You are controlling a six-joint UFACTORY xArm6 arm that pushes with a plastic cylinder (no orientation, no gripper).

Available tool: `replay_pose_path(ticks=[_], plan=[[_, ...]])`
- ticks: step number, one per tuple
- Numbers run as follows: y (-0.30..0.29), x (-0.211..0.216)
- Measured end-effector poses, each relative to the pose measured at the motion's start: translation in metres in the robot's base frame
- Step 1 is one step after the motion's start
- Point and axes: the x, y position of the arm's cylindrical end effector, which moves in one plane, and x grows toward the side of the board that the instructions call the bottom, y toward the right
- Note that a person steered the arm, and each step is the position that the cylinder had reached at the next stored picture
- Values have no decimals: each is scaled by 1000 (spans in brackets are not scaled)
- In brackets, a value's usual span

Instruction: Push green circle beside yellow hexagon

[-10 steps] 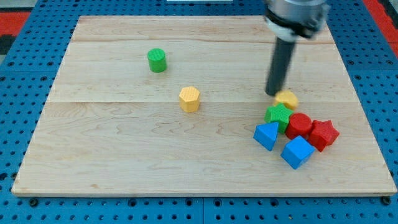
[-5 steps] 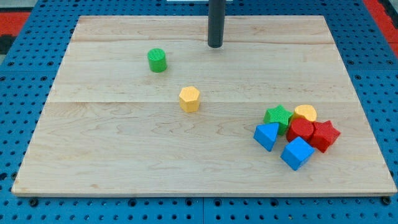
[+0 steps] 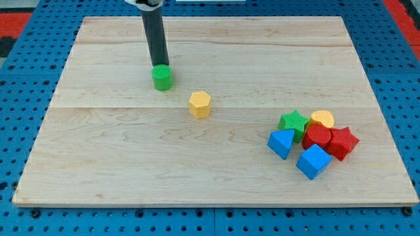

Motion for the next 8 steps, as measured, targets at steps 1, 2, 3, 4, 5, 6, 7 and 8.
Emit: replay_pose_path(ticks=[1, 2, 3, 4, 5, 6, 7, 8], plan=[[-64, 1], [-46, 14], [-9, 20], [27, 45], [52, 70], [-12, 71], [-27, 84], [-15, 114]])
